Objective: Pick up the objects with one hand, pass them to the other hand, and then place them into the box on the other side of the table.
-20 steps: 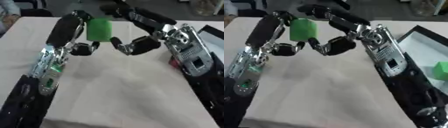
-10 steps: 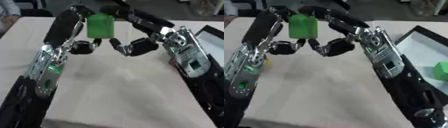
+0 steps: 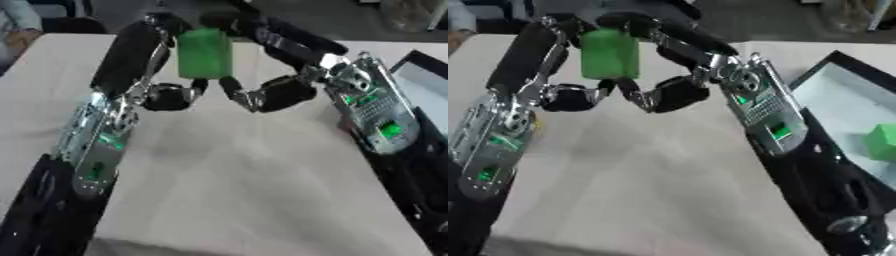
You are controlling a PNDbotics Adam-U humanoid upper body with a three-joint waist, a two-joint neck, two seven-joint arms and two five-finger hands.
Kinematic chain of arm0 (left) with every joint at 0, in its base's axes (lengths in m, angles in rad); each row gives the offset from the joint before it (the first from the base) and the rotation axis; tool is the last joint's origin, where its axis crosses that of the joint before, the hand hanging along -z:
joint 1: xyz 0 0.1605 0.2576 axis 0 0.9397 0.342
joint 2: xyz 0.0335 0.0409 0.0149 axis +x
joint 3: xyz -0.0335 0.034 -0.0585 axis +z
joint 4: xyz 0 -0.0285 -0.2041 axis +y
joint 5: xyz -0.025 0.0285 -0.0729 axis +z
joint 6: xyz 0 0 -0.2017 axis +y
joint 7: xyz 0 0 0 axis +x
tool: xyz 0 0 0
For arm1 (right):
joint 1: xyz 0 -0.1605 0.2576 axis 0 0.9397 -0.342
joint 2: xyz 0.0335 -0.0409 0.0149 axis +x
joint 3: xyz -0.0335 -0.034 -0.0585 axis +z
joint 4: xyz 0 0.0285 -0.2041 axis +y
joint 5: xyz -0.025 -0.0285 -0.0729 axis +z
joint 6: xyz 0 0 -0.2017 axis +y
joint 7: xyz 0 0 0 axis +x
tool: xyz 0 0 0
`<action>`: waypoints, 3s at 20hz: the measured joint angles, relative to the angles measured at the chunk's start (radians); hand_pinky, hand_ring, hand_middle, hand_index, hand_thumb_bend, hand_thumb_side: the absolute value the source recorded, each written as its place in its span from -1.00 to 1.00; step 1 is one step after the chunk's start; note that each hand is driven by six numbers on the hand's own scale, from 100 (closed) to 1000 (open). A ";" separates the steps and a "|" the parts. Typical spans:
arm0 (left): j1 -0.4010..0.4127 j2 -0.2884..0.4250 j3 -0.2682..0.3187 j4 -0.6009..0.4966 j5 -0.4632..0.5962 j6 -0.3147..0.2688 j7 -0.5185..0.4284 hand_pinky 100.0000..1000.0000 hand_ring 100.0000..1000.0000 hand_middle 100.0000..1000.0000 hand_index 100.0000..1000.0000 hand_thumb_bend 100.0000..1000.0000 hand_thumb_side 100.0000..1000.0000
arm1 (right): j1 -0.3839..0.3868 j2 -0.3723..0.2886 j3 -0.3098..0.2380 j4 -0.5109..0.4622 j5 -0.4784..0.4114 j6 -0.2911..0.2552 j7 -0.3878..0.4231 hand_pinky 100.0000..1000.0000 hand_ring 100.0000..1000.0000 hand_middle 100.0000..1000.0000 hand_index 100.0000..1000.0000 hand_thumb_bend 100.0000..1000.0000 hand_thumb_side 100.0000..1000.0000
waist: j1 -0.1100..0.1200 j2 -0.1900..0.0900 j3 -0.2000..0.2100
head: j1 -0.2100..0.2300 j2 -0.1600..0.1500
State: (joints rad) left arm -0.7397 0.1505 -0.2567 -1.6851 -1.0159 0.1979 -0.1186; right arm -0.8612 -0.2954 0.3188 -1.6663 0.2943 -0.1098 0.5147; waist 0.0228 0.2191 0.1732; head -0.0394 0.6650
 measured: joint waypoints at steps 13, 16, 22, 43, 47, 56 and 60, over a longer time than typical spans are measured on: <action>0.000 -0.002 -0.006 -0.017 0.030 -0.020 0.011 0.22 0.09 0.04 0.10 -0.54 -1.00 | -0.001 0.000 -0.009 0.004 0.037 -0.013 -0.005 1.00 1.00 1.00 1.00 -1.00 -1.00 | 0.000 0.000 -0.001 | -0.008 0.000; 0.000 -0.002 -0.006 -0.021 0.034 -0.025 0.011 0.22 0.09 0.03 0.10 -0.54 -1.00 | -0.001 0.001 -0.010 0.008 0.046 -0.015 -0.004 1.00 1.00 1.00 1.00 -1.00 -1.00 | 0.000 0.000 -0.001 | -0.008 0.000; 0.000 -0.002 -0.007 -0.024 0.038 -0.028 0.011 0.22 0.09 0.03 0.10 -0.54 -1.00 | -0.001 0.002 -0.014 0.009 0.052 -0.017 -0.002 1.00 1.00 1.00 1.00 -1.00 -1.00 | 0.000 0.000 -0.001 | -0.008 0.000; 0.009 -0.001 -0.008 -0.023 0.066 -0.048 -0.029 0.22 0.04 -0.06 0.05 -0.34 -1.00 | 0.016 0.008 -0.034 0.005 0.025 0.018 0.001 1.00 1.00 1.00 1.00 -1.00 -0.94 | 0.000 0.000 -0.017 | -0.007 0.000; 0.010 -0.001 -0.008 -0.024 0.078 -0.065 -0.014 0.22 0.04 -0.06 0.06 -0.34 -1.00 | 0.017 0.009 -0.035 0.009 0.025 0.025 0.038 1.00 1.00 1.00 1.00 -1.00 -0.89 | 0.000 0.000 -0.017 | -0.007 0.000; 0.018 0.008 -0.009 -0.024 0.103 -0.113 0.019 0.23 0.04 -0.06 0.06 -0.33 -1.00 | 0.014 0.010 -0.052 0.009 0.000 0.040 0.110 1.00 1.00 1.00 1.00 -1.00 -0.76 | 0.000 0.000 -0.017 | -0.007 0.000; 0.019 0.008 -0.009 -0.024 0.118 -0.132 0.029 0.24 0.04 -0.06 0.06 -0.34 -1.00 | 0.012 0.010 -0.056 0.009 -0.013 0.048 0.120 1.00 1.00 1.00 1.00 -1.00 -0.70 | 0.000 0.000 -0.016 | -0.007 0.000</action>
State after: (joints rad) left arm -0.7204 0.1583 -0.2658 -1.7095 -0.8982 0.0661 -0.0893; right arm -0.8490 -0.2856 0.2632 -1.6575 0.2818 -0.0614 0.6345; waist 0.0228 0.2192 0.1569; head -0.0468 0.6650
